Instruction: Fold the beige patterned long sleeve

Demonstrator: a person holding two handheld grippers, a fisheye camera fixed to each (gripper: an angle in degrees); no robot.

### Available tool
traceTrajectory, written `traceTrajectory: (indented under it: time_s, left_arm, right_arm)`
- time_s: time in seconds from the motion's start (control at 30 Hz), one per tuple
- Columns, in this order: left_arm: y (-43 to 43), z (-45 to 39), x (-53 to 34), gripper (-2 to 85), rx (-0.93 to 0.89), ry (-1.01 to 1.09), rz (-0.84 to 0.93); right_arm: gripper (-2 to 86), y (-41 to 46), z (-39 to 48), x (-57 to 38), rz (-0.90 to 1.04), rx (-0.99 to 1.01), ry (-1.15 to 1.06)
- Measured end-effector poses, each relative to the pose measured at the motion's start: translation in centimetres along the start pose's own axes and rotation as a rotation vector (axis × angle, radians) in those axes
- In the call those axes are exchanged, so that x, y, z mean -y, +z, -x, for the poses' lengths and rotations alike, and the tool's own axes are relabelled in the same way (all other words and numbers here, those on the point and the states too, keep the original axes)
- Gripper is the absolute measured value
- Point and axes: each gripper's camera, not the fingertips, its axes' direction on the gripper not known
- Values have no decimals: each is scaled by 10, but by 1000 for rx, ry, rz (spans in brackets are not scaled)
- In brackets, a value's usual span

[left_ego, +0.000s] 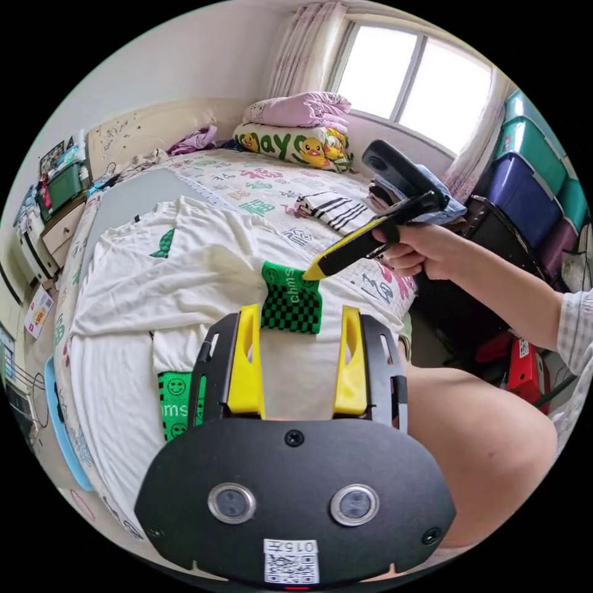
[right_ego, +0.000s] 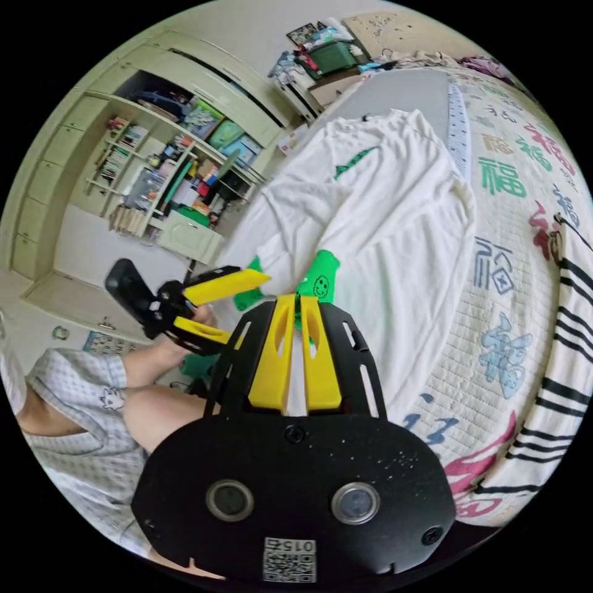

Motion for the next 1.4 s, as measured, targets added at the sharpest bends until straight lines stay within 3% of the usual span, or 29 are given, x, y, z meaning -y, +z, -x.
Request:
traceTrajectory:
  time_s: [0.17, 0.33, 0.4, 0.53, 0.6, 0.77, 0.97, 1.03, 1.13, 1.2, 1.27, 1.3, 1.37, 1.4]
  left_arm:
    - [-14, -3, -16, 181, 102, -163, -126]
    - [-38, 12, -40, 128, 171, -344, -252]
    - [-49, 30, -53, 68, 162, -442, -297]
    - [-78, 54, -87, 10, 241, -626, -412]
    - [-99, 66, -110, 2, 326, -733, -500]
    - [-108, 83, -128, -3, 372, -829, -517]
    - [-95, 92, -125, -4, 343, -830, -488]
    - [-92, 98, -121, -4, 325, -827, -481]
    - [-89, 109, -113, -3, 248, -803, -485]
    - [-102, 128, -92, -1, 194, -658, -478]
    - [-127, 158, -72, 2, 269, -560, -450]
    - [-147, 189, -64, 5, 310, -552, -446]
    - [-180, 247, -56, 15, 382, -613, -426]
    - [-198, 285, -53, 32, 514, -665, -367]
  right_arm:
    - [8, -15, 36, 36, -207, 300, -1]
    - [18, 1, 86, 71, -219, 348, -60]
    - [30, 3, 107, 80, -234, 339, -99]
    - [83, -3, 163, 80, -351, 76, -218]
    - [93, 14, 187, 83, -291, -18, -304]
    - [143, 106, 257, 115, 114, -218, -519]
    - [98, 144, 318, 138, 276, -479, -640]
    - [75, 140, 328, 139, 260, -482, -648]
    - [34, 113, 330, 149, 221, -381, -571]
    - [27, 73, 320, 160, 199, -318, -526]
    - [22, -23, 286, 181, 89, -328, -389]
    - [21, -54, 273, 186, 46, -348, -340]
    - [27, -188, 209, 193, -164, -600, -109]
    - [30, -220, 191, 190, -204, -683, -32]
